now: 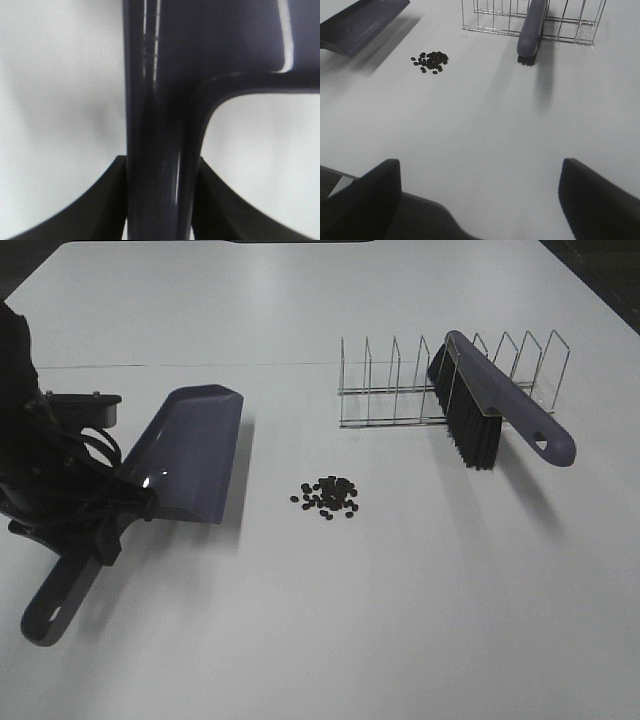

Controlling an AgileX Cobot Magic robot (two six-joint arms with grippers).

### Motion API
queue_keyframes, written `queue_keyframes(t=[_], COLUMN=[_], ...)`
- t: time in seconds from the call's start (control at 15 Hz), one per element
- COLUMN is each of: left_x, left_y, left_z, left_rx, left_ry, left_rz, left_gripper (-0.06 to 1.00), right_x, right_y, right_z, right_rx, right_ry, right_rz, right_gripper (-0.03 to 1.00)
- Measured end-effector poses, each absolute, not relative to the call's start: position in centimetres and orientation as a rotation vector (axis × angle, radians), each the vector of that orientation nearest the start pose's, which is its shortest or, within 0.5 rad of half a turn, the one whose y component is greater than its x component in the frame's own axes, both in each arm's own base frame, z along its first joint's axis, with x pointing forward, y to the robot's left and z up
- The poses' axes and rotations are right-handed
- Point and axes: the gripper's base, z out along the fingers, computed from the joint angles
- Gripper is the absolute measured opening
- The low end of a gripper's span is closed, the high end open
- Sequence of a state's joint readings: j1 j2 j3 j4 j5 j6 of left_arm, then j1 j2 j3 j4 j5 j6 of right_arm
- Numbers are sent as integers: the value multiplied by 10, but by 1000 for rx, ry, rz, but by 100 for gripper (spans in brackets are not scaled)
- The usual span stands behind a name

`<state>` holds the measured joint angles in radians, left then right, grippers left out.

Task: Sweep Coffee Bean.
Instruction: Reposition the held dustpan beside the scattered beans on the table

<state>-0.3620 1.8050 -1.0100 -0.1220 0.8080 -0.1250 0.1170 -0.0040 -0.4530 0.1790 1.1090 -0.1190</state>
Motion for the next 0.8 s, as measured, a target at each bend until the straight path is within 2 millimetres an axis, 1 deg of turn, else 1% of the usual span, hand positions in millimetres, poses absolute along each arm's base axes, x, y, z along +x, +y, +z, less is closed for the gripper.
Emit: queue_keyframes(t=[0.13,0.2,0.53,0.8], left_x=[285,284,279,279], left_y=[-117,-116,-115,-115], left_z=[173,176,176,176], left_rx=[245,247,256,256], left_ry=[3054,3060,3113,3114], left_rz=[-175,-175,-161,-160], left_gripper=[33,33,33,33], right_x=[-5,-5,-5,-5], right_y=[14,14,14,14], right_z=[261,261,261,261], right_rx=[-260,-260,-260,-260], right_ry=[2113,2113,2113,2113], right_rz=[217,217,217,217], right_gripper=[75,75,75,75])
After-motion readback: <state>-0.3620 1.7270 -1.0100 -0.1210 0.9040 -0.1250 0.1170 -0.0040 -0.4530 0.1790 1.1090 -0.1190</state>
